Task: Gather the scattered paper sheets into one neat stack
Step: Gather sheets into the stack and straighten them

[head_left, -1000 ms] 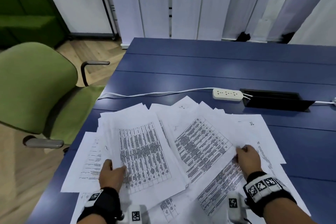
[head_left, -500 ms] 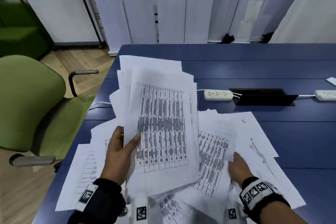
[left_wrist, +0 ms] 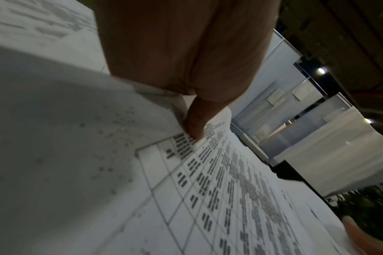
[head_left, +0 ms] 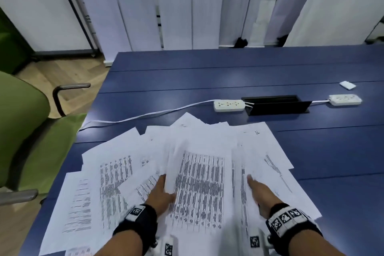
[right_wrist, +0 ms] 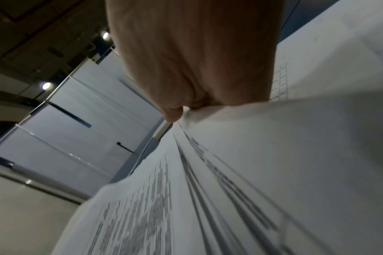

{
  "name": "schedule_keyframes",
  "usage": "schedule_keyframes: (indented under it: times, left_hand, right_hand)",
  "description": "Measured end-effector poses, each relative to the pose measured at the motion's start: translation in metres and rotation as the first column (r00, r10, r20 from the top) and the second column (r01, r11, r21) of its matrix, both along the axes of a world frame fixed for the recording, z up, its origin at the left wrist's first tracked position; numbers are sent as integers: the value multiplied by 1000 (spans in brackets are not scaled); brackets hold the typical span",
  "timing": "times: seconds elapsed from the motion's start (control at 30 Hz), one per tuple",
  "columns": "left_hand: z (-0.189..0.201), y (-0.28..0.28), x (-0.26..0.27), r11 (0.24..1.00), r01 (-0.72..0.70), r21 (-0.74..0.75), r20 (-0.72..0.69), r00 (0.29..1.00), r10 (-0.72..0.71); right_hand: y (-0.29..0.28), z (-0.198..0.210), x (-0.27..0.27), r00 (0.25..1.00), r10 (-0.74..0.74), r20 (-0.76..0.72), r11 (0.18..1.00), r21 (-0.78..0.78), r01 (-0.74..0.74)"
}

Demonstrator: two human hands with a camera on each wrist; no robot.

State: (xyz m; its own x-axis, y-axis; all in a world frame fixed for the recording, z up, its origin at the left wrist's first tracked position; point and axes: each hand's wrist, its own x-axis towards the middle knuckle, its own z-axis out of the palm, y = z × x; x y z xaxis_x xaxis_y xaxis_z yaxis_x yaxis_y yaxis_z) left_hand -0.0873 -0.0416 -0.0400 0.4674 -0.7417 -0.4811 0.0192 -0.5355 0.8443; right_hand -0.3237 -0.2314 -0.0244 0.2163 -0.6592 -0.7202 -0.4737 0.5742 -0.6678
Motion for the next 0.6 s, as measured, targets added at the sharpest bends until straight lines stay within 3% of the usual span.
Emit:
schedule_keyframes:
  times: [0.17, 0.3, 0.37, 0.43, 0.47, 0.53, 0.6]
  left_hand:
    - [-1, -7, -25, 998, 62, -1, -10, 998, -62]
    - [-10, -6, -40, 963, 243, 114, 156, 953, -259]
    - [-6, -3, -39, 961, 263, 87, 166, 947, -274]
    - [-3, 3, -29, 988, 154, -16, 98, 984, -152]
    - [1, 5, -24, 998, 35, -54, -7, 999, -35]
    - [12, 10, -15, 982, -168, -85, -217, 965, 147]
    - [32, 12, -8, 971, -166, -175, -280, 953, 112]
  right_hand:
    - [10, -12, 2, 986, 116, 120, 993, -25, -114]
    - [14, -12, 4, 977, 187, 98, 982, 20, -190]
    - [9, -15, -1, 972, 160, 170, 986, 10, -164]
    - [4, -5, 0, 957, 206, 205, 978, -5, -209]
    - [0, -4, 0, 941, 211, 264, 977, -15, -214]
    - [-2, 15, 2, 896, 238, 374, 970, -44, -240]
    - [-4, 35, 7, 861, 293, 415, 956, -110, -272]
